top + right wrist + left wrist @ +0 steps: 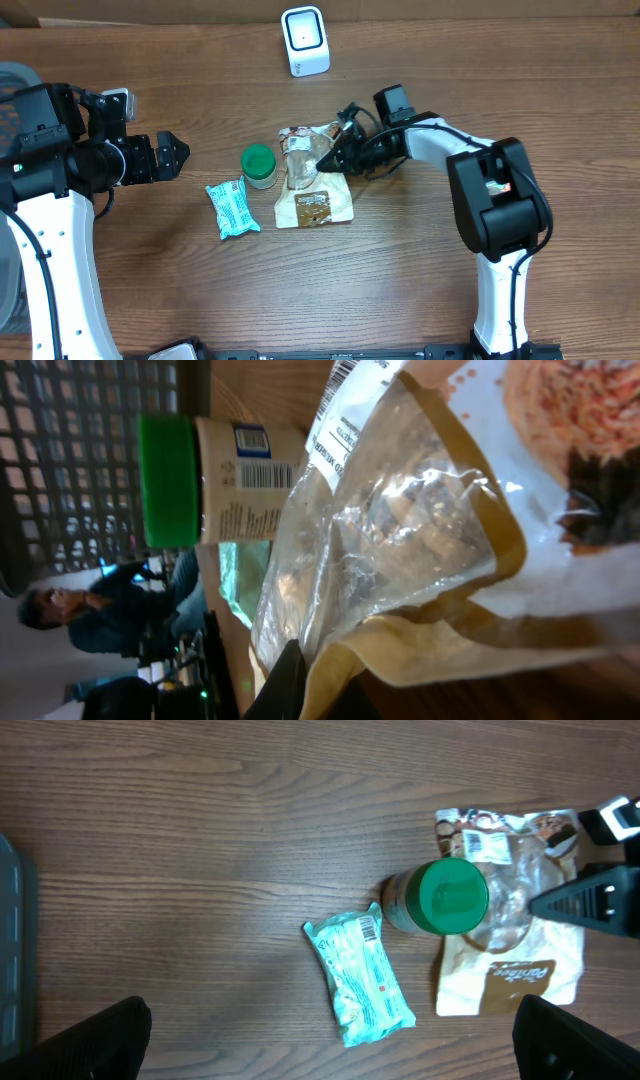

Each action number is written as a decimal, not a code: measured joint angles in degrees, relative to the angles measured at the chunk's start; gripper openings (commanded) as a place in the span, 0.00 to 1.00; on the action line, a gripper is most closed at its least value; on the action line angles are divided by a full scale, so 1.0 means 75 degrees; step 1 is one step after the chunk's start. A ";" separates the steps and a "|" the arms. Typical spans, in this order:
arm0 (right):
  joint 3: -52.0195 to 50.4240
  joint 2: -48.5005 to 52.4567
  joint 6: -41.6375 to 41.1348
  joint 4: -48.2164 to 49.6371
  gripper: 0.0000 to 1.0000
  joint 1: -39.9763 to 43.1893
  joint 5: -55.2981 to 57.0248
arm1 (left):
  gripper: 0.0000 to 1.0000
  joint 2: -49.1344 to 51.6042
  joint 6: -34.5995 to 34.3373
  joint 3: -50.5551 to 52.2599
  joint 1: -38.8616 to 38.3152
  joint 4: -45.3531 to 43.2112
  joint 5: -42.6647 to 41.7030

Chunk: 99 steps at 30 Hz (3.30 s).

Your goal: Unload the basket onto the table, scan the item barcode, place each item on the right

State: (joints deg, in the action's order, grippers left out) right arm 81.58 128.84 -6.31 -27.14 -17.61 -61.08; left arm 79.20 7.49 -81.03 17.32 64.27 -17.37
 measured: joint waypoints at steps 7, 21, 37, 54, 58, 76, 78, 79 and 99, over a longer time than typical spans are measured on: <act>-0.0058 -0.1067 0.0589 -0.0970 0.04 0.0507 -0.0213 | 1.00 0.0000 0.0000 0.0000 0.0000 0.0000 0.0000; -0.0055 -0.4558 0.3675 -0.2975 0.04 0.0379 -0.0632 | 1.00 0.0000 0.0000 0.0000 0.0000 0.0003 -0.0003; -0.0055 -0.5910 0.4555 -0.3856 0.04 -0.0519 -0.0038 | 1.00 0.0000 0.0000 0.0000 0.0000 0.0000 -0.0003; 0.1067 -0.5514 0.1664 -0.3112 0.04 -0.2022 0.7085 | 1.00 0.0000 0.0000 0.0000 0.0000 0.0003 -0.0003; 0.2022 -0.5138 0.1883 -0.2535 0.04 -0.2022 0.8594 | 1.00 0.0000 0.0000 0.0000 0.0000 0.0000 -0.0003; 0.2221 -0.0656 0.7277 0.3424 0.04 -0.2014 1.2351 | 1.00 0.0000 0.0000 0.0000 0.0000 0.0003 0.0000; 0.2221 -0.0402 0.7793 0.4036 0.04 -0.2014 1.2432 | 1.00 0.0000 0.0000 0.0000 0.0000 0.0000 0.0000; 0.2221 -0.0294 0.8049 0.4301 0.04 -0.2014 1.2505 | 1.00 0.0000 0.0000 0.0000 0.0000 -0.0006 0.0000; 0.2221 0.0638 0.9649 0.5053 0.04 -0.1906 1.2753 | 1.00 0.0000 0.0000 0.0000 0.0000 0.0003 -0.0003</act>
State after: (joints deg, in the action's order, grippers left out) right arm 98.24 133.62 66.06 10.76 -31.90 34.57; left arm 79.20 7.49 -81.03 17.32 64.29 -17.39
